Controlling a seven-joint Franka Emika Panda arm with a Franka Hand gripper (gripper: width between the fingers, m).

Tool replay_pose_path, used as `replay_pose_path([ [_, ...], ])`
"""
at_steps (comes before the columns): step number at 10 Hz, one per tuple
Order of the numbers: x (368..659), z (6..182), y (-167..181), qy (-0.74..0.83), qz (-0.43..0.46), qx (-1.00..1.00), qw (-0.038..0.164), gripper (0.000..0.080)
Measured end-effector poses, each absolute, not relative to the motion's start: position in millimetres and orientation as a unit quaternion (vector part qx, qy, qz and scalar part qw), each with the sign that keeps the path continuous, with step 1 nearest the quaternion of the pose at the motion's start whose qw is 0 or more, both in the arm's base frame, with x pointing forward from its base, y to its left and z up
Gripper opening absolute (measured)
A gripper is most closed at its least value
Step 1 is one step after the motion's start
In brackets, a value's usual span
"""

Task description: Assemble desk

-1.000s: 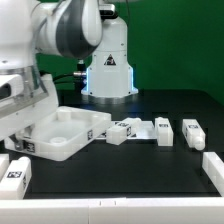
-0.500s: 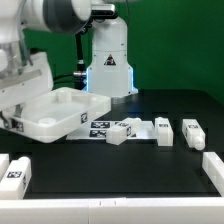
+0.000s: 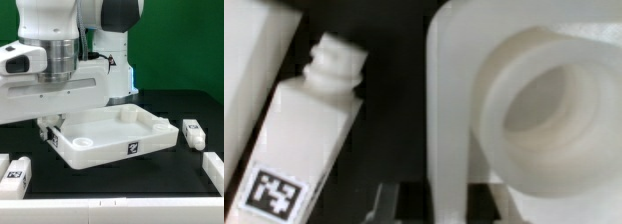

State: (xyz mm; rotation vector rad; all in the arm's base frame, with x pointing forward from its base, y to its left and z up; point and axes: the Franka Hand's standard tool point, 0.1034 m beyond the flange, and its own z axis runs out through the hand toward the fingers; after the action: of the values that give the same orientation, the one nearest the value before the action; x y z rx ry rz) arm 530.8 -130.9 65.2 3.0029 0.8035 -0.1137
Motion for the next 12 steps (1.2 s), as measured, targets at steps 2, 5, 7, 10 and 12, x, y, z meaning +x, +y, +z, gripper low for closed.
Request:
replay_pose_path([
  [2,528,64.0,-130,0.258,-0.038,0.965,0.015,0.0054],
  [5,543,66.7,-123,0.164,-0.031,0.986,0.021,0.0054],
  [7,565,54.9,-111,0.043,-0.021,0.999,0.025,0.0054],
  [10,566,39.9,-103,0.023,-0.024,0.999,0.024,0.0054],
  [12,566,38.8,-103,0.023,-0.025,0.999,0.024,0.0054],
])
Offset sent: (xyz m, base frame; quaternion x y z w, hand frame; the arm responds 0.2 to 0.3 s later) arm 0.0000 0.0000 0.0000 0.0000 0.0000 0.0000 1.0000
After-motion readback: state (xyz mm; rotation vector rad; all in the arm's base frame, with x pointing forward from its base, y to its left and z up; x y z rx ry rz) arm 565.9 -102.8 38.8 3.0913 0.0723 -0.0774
